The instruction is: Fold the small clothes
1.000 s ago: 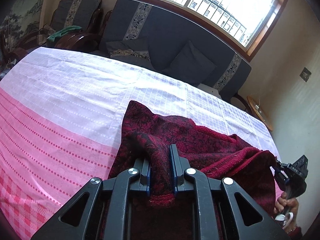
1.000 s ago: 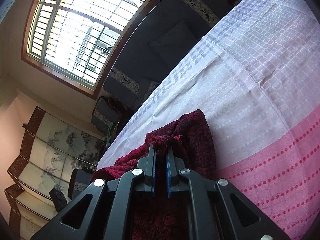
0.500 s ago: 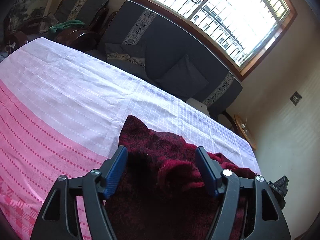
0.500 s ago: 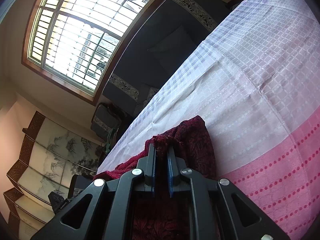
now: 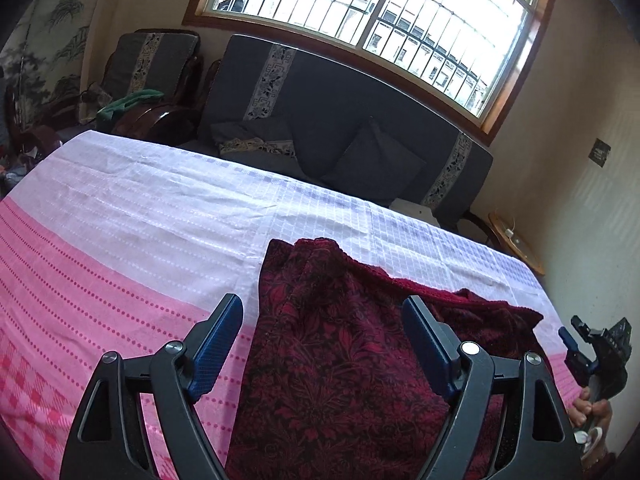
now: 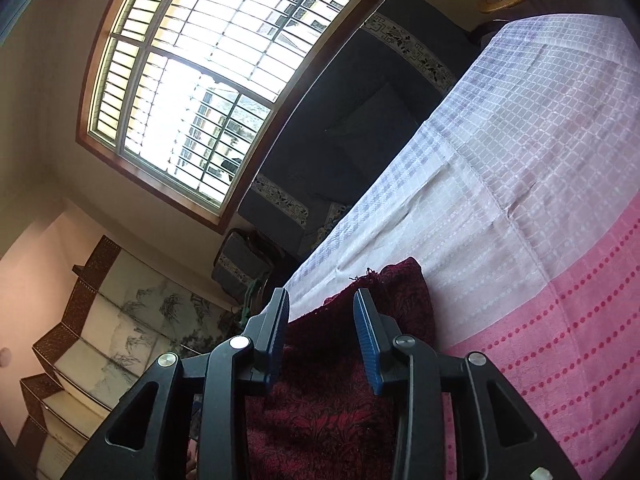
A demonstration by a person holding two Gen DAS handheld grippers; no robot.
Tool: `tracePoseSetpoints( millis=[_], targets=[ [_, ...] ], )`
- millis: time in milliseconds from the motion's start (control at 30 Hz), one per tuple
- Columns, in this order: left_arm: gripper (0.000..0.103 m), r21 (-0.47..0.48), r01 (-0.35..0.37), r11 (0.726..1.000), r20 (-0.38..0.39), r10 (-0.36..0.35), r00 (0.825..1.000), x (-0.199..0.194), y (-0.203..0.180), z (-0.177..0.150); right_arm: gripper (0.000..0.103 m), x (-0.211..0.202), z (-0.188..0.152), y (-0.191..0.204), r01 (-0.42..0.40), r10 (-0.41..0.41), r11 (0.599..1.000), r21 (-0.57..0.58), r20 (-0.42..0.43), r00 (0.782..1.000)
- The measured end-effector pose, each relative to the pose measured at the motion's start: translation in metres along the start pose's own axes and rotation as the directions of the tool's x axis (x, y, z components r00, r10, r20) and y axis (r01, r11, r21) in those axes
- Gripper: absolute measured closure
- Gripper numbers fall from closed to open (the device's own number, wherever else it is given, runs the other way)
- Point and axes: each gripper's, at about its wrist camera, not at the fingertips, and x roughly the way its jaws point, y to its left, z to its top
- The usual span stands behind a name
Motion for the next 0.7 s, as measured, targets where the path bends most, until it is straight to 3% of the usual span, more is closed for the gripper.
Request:
tracePoseSetpoints(
  millis=[100,233,333,433,533,600,633,667,700],
  targets=[
    [0.021,0.086,-0.025,0.996,-0.005,0.025,1.0,0.006,-0.017,-0.009,0.07,0.007,-0.005,0.013,0.0,-0.005,0.997,-0.071,-0.064,0.998],
    [0.021,0.131,-0.001,0.991,-0.016,0.003,1.0,0.02,-0.034,-0.006,0.07,0.036,-0.01,0.032,-0.006,-0.016,0.989,-0.15,-0.146,0.989],
    [0.021,0.138,-0.019,0.99,-0.041,0.025,0.999,0.043,-0.036,0.002,0.07,0.072,-0.016,0.046,-0.024,-0.031,0.977,-0.213,-0.249,0.968],
    [0.021,0.091,-0.075,0.993,-0.095,0.083,0.992,0.071,-0.02,0.006,0.07,0.11,-0.026,0.055,0.061,-0.171,0.946,-0.317,-0.333,0.927],
    [0.021,0.029,-0.185,0.982,-0.129,0.187,0.974,0.092,0.01,0.002,0.075,0.127,-0.017,0.042,0.203,-0.307,0.919,-0.338,-0.29,0.907],
    [0.02,-0.096,-0.149,0.984,-0.157,0.133,0.979,0.098,0.039,-0.006,0.085,0.131,-0.01,0.021,0.254,-0.327,0.93,-0.266,-0.282,0.902],
    [0.02,-0.149,-0.122,0.981,-0.143,0.101,0.985,0.096,0.047,-0.006,0.095,0.132,-0.01,0.01,0.256,-0.317,0.939,-0.232,-0.287,0.904],
    [0.02,-0.155,-0.15,0.976,-0.13,0.131,0.983,0.093,0.049,-0.006,0.103,0.13,-0.009,0.001,0.257,-0.313,0.941,-0.22,-0.275,0.909],
    [0.02,-0.149,-0.165,0.975,-0.126,0.147,0.981,0.092,0.048,-0.007,0.103,0.127,-0.008,-0.005,0.255,-0.302,0.947,-0.198,-0.266,0.916]
  ],
)
